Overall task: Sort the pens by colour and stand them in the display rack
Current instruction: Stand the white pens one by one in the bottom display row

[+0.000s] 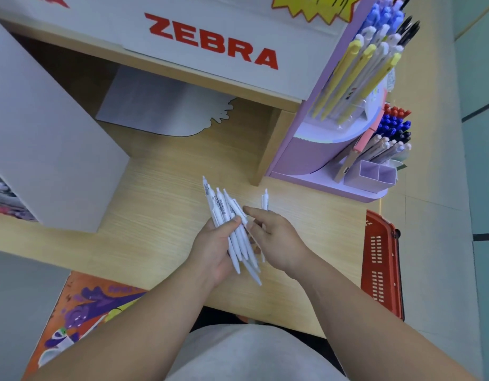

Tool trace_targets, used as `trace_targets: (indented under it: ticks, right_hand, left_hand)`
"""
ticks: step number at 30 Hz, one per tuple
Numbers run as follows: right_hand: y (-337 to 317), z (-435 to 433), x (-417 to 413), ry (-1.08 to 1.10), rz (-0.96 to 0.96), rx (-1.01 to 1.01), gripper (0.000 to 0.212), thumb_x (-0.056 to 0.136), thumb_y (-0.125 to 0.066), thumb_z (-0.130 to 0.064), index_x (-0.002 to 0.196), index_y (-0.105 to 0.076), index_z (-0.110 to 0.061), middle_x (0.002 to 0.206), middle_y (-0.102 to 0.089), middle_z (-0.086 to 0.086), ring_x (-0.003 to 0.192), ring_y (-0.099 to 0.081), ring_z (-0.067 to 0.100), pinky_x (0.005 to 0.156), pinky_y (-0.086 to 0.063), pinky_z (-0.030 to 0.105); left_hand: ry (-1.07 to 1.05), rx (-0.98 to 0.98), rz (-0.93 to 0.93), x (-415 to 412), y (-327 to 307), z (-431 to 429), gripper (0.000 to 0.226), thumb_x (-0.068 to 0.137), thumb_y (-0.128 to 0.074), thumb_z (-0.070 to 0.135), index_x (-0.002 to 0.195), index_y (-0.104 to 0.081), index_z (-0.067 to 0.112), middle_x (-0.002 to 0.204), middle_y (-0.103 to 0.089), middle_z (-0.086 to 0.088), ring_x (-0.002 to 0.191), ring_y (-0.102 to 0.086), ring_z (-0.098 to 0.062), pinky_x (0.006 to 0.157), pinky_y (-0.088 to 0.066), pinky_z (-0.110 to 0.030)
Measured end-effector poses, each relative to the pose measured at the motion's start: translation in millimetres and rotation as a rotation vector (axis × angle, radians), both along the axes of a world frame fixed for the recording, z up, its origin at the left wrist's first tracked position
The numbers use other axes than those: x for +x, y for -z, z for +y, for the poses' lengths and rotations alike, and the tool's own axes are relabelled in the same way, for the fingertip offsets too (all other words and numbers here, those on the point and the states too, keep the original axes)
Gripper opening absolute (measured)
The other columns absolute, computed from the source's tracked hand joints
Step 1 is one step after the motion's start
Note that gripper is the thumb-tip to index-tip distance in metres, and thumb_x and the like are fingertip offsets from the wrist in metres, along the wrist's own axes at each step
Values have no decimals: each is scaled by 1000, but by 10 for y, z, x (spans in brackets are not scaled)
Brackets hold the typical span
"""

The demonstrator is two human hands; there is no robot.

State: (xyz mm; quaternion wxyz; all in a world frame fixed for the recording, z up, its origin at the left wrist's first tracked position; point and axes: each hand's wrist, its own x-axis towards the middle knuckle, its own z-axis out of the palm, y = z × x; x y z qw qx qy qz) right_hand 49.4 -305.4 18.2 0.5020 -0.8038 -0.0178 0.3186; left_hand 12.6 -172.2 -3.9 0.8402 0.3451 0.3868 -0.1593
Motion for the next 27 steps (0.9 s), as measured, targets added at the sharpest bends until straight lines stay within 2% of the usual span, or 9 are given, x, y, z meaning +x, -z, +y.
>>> trace_targets:
  ticks: [4,11,14,17,20,22,24,25,27]
  right_hand:
    - [46,64,7,93,-56,-40,5,89,-69,-22,91,-73,-26,72,-66,-6,66,-62,7,65,-50,23]
    - [98,291,23,22,-108,-49,3,83,-78,-20,83,-75,-22,51,-46,-14,49,-43,2,53,-36,13]
    - [154,413,37,-53,-128,-75,25,83,-75,-17,103,-64,-27,56,-40,-11,50,-39,3,53,-34,13]
    - [192,455,117,-150,-58,-30,69,84,-74,-19,138,-39,-45,62,-42,-16,54,-41,3,57,-38,17]
    - [251,455,191,-157,50,6,96,85,-73,-24,151,-7,-49,65,-45,-21,60,-45,3,60,-39,16]
    - [338,455,253,-138,39,-61,76,88,-67,-30,149,-22,-40,78,-49,-20,73,-51,6,67,-41,20]
    - [481,437,329,-111,-89,-248,26,96,-56,-31,121,-53,-25,84,-57,-9,81,-57,16,67,-44,29]
    - [541,418,360,-113,-138,-354,13,98,-52,-32,105,-56,-22,82,-59,-5,79,-57,21,65,-44,33]
    - [639,391,390,-183,-143,-522,15,97,-51,-35,94,-52,-20,79,-58,-1,76,-57,24,61,-43,33]
  left_hand:
    - [83,47,-44,-41,26,121,30,93,-63,8,123,-63,11,115,-71,-21,107,-68,-36,97,-50,-56]
    - [176,192,-128,-153,139,399,30,95,-60,10,124,-63,18,120,-70,-17,113,-65,-35,99,-49,-51]
    - [208,254,-144,-161,195,487,34,91,-65,16,125,-63,17,119,-69,-17,113,-65,-34,98,-49,-50]
    - [197,277,-121,-154,252,559,30,88,-67,19,116,-65,9,113,-66,-29,105,-64,-40,99,-48,-53]
    - [131,257,-56,-141,301,615,10,94,-63,10,102,-68,11,89,-70,-12,85,-67,-24,85,-53,-42]
    - [100,245,-30,-128,329,649,11,94,-63,9,102,-68,14,85,-71,-4,85,-67,-21,84,-53,-39]
    - [79,237,-19,-120,344,691,12,93,-63,9,102,-68,15,82,-71,-4,83,-67,-21,84,-53,-40]
    - [64,230,-22,-118,332,712,11,93,-63,9,101,-68,15,80,-71,-5,79,-68,-20,81,-53,-39]
    - [37,219,-19,-127,306,751,9,93,-62,8,98,-68,14,78,-70,-7,74,-67,-19,75,-53,-37]
